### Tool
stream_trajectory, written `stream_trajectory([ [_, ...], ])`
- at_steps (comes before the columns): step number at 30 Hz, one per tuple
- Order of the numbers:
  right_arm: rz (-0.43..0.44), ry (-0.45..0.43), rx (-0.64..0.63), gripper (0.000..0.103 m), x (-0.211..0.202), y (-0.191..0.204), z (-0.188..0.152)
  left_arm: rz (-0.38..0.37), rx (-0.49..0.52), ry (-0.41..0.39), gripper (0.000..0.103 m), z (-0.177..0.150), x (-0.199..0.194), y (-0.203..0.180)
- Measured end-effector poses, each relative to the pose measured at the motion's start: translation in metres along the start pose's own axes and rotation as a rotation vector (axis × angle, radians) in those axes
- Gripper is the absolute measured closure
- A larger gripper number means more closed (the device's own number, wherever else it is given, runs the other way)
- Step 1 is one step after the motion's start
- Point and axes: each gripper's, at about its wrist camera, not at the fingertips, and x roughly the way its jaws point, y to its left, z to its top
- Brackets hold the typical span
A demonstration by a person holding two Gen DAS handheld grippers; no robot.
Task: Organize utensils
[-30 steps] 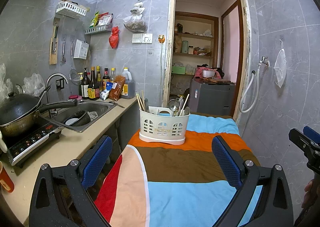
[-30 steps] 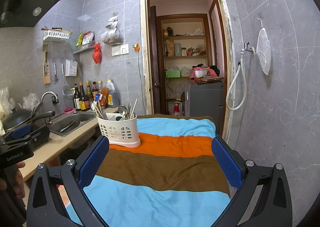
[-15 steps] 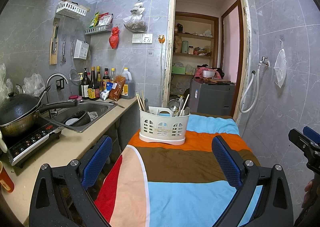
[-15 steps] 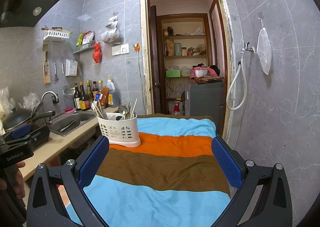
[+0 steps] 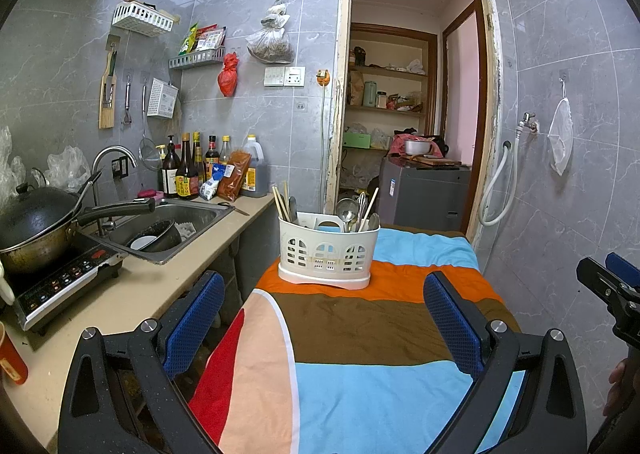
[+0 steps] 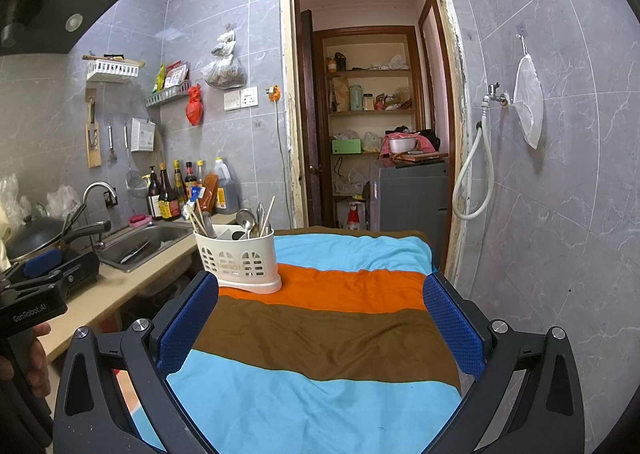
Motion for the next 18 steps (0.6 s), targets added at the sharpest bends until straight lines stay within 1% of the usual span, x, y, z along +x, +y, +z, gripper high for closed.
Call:
stream_trajectory([
  [18,-0.001,0.003,0.0,0.0,0.0005,0.0,0.0016,0.007,-0.002,-0.005,0.005,0.0002,-0.0003,-0.0029],
])
